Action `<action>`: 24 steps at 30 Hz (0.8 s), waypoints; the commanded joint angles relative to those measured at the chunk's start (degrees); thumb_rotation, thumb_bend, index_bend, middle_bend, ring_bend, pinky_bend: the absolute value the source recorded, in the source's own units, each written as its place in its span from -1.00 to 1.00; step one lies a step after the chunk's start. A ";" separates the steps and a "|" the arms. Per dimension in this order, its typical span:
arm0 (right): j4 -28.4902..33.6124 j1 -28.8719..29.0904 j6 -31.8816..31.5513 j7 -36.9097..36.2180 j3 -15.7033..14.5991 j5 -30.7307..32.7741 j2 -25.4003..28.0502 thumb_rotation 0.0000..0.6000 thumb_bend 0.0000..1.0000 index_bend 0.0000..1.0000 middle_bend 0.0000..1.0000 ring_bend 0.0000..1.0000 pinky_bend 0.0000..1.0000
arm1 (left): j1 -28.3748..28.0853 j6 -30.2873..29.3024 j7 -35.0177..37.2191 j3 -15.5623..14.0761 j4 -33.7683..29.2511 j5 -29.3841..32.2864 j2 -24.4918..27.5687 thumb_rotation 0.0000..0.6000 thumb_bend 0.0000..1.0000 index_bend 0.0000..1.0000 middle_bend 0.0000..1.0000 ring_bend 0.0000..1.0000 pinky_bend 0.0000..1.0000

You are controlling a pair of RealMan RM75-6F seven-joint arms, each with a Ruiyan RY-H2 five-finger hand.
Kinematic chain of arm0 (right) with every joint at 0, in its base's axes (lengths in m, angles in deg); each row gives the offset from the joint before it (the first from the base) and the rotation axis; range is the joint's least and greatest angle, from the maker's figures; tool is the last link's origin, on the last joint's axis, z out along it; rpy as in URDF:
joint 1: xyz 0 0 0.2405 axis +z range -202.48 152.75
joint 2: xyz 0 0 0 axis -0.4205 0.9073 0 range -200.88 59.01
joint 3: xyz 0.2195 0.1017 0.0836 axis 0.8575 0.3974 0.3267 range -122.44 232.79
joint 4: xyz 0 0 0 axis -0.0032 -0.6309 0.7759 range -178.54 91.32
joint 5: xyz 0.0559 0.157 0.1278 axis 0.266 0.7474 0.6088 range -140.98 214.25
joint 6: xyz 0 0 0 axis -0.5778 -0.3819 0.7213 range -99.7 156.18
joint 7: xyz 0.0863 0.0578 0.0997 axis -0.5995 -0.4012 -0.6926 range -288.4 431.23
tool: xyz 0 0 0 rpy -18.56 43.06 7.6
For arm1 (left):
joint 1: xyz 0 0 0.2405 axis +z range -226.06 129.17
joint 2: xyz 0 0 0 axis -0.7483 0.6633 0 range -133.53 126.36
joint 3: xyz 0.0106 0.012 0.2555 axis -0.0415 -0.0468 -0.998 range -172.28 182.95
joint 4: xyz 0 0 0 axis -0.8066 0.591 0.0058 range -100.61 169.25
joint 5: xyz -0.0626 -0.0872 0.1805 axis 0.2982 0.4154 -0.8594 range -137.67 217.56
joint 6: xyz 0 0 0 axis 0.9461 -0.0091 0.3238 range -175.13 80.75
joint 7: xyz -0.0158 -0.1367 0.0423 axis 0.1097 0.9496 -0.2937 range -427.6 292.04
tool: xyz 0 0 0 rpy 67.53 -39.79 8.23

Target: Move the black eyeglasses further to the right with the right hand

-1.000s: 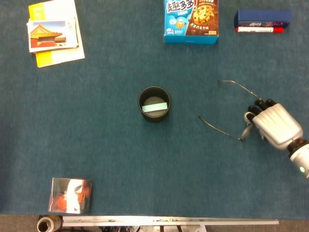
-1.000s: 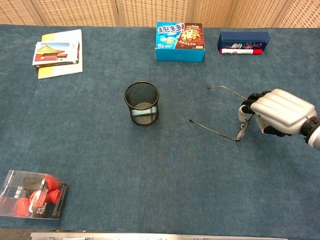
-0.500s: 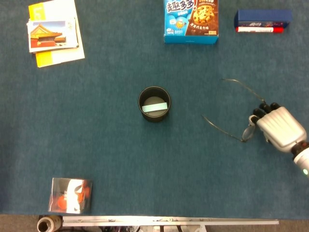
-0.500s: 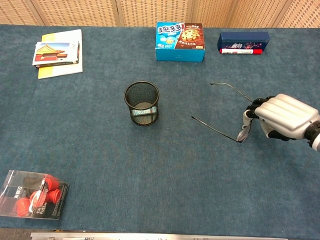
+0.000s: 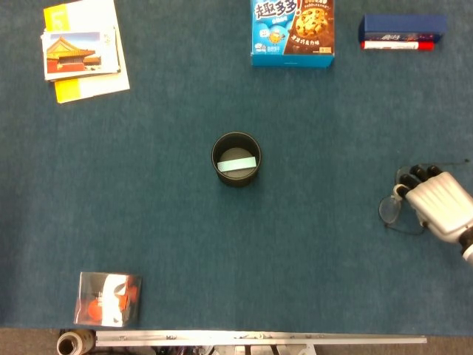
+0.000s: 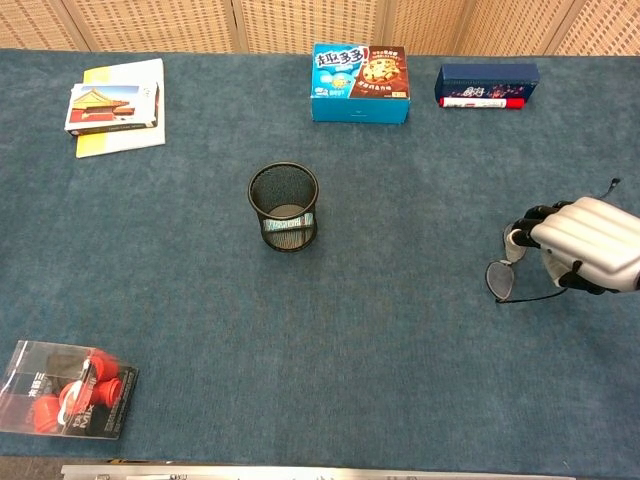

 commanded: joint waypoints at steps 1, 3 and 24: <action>-0.08 -0.17 -0.35 -0.69 -0.19 -0.49 0.13 1.00 0.99 -0.23 -0.35 -0.57 -0.39 | -0.02 0.06 -0.14 -0.02 0.00 0.01 -0.05 1.00 -0.04 0.05 -0.25 -0.18 0.03; -0.24 -0.24 -0.48 -1.06 -0.25 -0.70 0.15 1.00 0.99 -0.23 -0.35 -0.57 -0.39 | -0.03 0.08 -0.23 0.00 -0.03 0.06 -0.06 1.00 -0.04 0.05 -0.25 -0.18 0.03; 1.86 -5.81 -19.46 -15.85 -3.52 -20.31 4.34 1.00 0.82 -0.23 -0.35 -0.57 -0.39 | -0.08 0.24 -0.45 0.05 -0.07 0.19 -0.10 1.00 -0.04 0.05 -0.25 -0.18 0.03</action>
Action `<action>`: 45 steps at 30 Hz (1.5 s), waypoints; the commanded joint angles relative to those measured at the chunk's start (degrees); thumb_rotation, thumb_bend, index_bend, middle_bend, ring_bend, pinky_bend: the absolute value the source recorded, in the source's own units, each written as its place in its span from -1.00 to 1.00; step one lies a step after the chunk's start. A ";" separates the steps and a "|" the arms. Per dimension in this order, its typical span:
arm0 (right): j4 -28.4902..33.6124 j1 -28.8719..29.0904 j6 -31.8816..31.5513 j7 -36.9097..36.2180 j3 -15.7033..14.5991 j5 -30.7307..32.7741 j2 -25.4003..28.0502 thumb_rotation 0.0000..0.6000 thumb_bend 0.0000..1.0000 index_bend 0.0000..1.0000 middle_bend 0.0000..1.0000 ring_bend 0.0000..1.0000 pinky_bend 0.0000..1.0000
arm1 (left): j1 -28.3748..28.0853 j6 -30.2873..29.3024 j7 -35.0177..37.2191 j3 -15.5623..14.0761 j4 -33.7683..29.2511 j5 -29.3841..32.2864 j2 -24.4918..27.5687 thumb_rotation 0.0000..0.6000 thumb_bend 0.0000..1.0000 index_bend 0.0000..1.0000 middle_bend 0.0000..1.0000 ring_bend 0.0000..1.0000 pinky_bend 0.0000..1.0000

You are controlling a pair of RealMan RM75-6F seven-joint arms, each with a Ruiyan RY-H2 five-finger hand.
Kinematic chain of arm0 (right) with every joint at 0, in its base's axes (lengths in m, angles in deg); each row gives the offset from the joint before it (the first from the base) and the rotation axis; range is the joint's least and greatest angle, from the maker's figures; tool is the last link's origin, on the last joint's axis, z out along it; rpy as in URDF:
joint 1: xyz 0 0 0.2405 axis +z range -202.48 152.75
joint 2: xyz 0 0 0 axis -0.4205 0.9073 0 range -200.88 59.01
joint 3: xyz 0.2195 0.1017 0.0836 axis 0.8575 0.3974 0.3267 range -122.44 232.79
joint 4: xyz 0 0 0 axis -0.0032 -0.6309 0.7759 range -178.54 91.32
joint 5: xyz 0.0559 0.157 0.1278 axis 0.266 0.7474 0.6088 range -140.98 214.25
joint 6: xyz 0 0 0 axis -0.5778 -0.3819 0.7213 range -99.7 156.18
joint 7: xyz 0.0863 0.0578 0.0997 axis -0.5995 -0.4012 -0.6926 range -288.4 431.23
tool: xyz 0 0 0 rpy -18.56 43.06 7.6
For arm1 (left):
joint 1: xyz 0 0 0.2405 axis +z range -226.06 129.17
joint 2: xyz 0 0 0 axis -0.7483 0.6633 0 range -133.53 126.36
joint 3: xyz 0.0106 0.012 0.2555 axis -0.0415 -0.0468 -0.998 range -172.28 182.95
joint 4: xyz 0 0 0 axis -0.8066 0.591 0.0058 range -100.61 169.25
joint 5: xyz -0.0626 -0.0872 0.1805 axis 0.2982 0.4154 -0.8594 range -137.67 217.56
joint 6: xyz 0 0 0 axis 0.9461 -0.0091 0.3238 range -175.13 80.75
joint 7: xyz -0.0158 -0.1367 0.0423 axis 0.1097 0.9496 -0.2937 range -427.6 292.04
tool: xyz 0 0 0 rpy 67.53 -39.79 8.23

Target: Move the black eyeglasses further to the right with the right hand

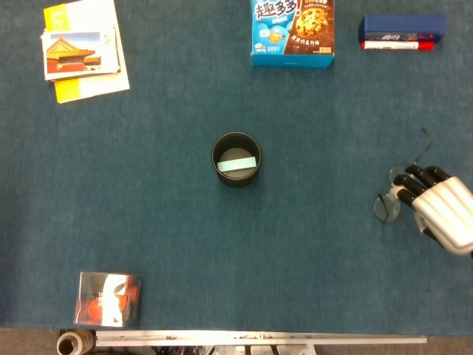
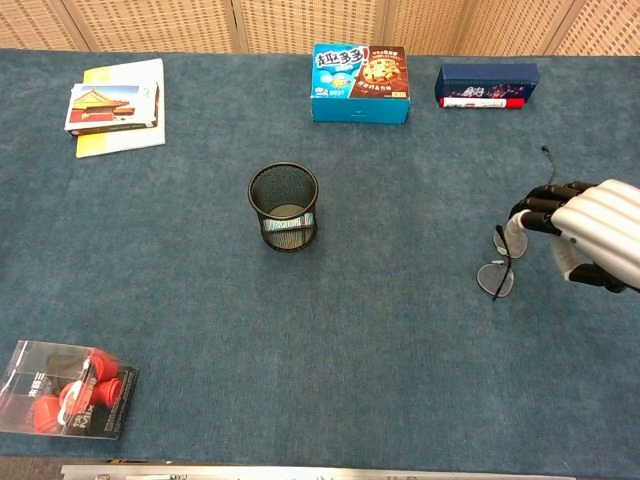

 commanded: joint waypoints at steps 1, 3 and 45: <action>1.10 -2.29 -7.21 -4.34 -1.00 -6.67 2.20 1.00 0.81 -0.23 -0.35 -0.57 -0.39 | -0.04 0.11 -0.17 0.03 -0.03 0.13 -0.04 1.00 -0.04 0.05 -0.25 -0.18 0.03; 1.34 -2.93 -10.30 -6.03 -1.02 -9.38 2.74 1.00 0.78 -0.23 -0.35 -0.57 -0.39 | -0.07 0.14 -0.24 0.06 -0.05 0.18 -0.08 1.00 -0.04 0.05 -0.25 -0.18 0.03; -8.14 -0.92 -7.17 2.03 7.29 -11.76 -11.09 1.00 -0.33 -0.23 -0.32 -0.57 -0.39 | 0.43 -0.53 2.90 0.07 0.07 -0.35 0.90 1.00 -0.04 0.05 -0.25 -0.18 0.03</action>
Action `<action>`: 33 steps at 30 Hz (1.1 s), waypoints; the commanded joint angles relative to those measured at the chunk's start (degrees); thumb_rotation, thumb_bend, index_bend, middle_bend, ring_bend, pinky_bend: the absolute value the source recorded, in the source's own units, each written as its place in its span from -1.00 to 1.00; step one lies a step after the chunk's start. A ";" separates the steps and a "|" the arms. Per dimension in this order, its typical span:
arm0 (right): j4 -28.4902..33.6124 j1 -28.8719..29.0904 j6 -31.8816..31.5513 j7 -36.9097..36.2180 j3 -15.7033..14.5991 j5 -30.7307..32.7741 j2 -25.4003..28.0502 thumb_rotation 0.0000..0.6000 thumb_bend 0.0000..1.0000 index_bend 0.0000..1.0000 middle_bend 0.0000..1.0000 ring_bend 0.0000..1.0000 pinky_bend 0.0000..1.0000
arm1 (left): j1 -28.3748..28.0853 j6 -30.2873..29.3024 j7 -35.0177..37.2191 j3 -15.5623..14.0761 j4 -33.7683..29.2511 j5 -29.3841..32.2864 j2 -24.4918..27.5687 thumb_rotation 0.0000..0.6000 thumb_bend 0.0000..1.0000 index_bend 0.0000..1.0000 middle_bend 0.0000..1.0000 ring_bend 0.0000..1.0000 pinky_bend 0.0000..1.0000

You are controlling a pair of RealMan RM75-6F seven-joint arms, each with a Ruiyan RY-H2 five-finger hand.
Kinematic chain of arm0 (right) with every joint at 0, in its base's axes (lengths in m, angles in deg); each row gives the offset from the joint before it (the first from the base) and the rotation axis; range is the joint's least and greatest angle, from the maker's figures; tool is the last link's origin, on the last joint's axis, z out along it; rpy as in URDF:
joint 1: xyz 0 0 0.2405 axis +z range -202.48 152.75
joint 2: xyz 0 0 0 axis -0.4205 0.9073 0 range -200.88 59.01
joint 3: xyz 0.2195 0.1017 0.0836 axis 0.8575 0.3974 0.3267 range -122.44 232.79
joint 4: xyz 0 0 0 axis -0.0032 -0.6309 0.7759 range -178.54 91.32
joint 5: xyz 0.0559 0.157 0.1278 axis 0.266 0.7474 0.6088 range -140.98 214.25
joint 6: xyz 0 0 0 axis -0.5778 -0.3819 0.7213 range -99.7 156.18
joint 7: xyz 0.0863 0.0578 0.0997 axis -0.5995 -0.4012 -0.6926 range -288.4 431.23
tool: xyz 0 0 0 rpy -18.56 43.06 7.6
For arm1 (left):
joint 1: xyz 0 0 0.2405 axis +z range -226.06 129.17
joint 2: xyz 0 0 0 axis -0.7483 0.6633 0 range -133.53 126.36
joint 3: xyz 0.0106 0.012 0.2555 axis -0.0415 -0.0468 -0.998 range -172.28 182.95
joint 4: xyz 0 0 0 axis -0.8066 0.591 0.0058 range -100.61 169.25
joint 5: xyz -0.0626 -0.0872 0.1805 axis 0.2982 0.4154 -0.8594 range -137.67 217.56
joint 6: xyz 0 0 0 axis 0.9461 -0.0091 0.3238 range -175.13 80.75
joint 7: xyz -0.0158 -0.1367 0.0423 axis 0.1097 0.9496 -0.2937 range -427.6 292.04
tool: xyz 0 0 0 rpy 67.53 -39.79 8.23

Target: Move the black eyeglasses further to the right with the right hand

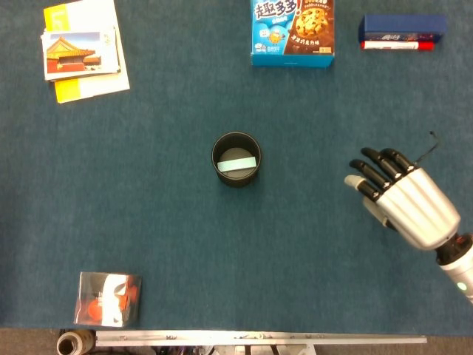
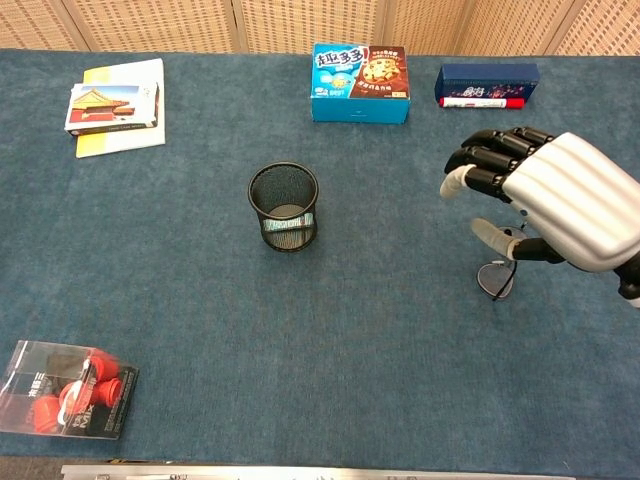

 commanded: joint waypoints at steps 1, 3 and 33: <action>-0.26 -0.30 0.20 0.00 -0.32 0.74 0.70 1.00 -0.33 -0.23 -0.32 -0.57 -0.39 | -0.02 0.06 -0.16 -0.01 -0.02 0.04 -0.03 1.00 -0.04 0.05 -0.25 -0.18 0.03; -0.46 -0.43 0.26 -0.24 -0.58 1.06 1.07 1.00 -0.33 -0.23 -0.32 -0.57 -0.39 | -0.01 0.03 -0.22 0.01 -0.05 0.05 -0.05 1.00 -0.04 0.05 -0.25 -0.18 0.03; -7.38 -0.27 2.95 -1.51 -0.17 7.76 0.60 1.00 -0.32 -0.23 -0.32 -0.57 -0.39 | 0.02 0.01 -0.92 0.12 -0.17 0.27 -0.23 1.00 -0.04 0.05 -0.25 -0.18 0.03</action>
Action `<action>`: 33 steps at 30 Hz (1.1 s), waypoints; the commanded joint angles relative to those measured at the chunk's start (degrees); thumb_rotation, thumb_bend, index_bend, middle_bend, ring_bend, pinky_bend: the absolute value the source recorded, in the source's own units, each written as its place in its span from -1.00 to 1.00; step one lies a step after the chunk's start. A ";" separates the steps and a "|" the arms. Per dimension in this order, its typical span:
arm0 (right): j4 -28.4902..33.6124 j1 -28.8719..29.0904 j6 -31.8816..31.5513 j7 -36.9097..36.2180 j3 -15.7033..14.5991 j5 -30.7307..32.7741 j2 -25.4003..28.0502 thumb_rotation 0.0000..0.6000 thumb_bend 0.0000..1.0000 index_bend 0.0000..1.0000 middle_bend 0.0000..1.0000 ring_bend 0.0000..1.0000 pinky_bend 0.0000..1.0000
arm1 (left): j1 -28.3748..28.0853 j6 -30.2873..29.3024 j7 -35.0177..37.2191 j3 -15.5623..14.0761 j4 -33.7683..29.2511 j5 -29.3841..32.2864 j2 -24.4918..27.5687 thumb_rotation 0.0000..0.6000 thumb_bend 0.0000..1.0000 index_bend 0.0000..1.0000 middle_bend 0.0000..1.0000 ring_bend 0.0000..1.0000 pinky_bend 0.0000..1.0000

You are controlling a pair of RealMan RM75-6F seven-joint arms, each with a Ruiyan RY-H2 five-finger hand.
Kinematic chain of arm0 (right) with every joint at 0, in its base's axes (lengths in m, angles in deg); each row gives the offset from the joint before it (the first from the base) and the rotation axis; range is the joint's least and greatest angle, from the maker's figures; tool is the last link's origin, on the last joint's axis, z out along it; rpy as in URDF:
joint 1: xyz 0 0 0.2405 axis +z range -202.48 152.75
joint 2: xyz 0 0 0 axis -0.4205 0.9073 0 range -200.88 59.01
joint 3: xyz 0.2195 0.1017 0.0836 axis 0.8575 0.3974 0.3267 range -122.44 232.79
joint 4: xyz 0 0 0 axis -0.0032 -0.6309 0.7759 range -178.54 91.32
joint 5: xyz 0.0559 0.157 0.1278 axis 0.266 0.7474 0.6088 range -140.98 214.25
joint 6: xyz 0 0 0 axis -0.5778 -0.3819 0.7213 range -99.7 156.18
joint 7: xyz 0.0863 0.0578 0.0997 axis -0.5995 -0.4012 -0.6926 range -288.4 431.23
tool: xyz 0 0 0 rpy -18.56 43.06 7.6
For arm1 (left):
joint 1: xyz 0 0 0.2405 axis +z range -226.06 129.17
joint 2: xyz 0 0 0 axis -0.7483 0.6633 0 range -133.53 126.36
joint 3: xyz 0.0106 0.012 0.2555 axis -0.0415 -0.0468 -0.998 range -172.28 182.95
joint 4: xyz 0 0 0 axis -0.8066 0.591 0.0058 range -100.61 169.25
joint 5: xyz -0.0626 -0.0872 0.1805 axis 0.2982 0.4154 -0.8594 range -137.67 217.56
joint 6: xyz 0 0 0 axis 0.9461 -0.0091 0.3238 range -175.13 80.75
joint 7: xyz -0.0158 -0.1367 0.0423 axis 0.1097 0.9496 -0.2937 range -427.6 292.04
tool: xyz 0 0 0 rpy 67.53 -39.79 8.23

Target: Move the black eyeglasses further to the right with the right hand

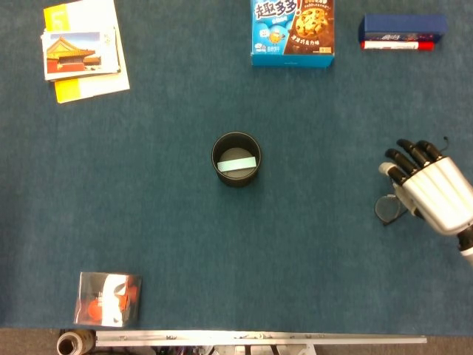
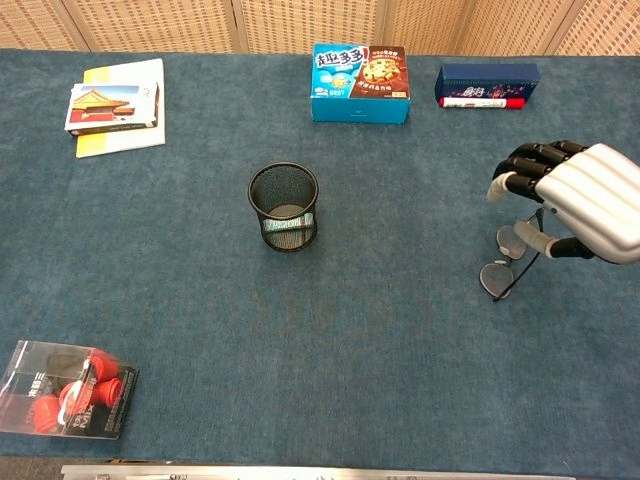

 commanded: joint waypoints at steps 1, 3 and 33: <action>-0.54 0.09 0.15 -0.44 0.12 0.48 -0.19 1.00 -0.32 -0.23 -0.32 -0.57 -0.39 | -0.03 0.08 -0.10 0.01 0.01 0.06 -0.03 1.00 -0.04 0.05 -0.25 -0.18 0.03; -0.62 0.11 -0.02 -0.77 -0.04 0.36 -0.19 1.00 -0.32 -0.23 -0.32 -0.57 -0.39 | -0.05 0.13 -0.14 0.03 0.01 0.14 -0.04 1.00 -0.04 0.05 -0.25 -0.18 0.03; -0.79 -0.62 -2.07 0.29 -2.53 -2.83 0.78 1.00 -0.31 -0.23 -0.32 -0.57 -0.39 | -0.03 0.15 -0.39 0.12 -0.07 0.34 -0.10 1.00 -0.04 0.05 -0.25 -0.18 0.03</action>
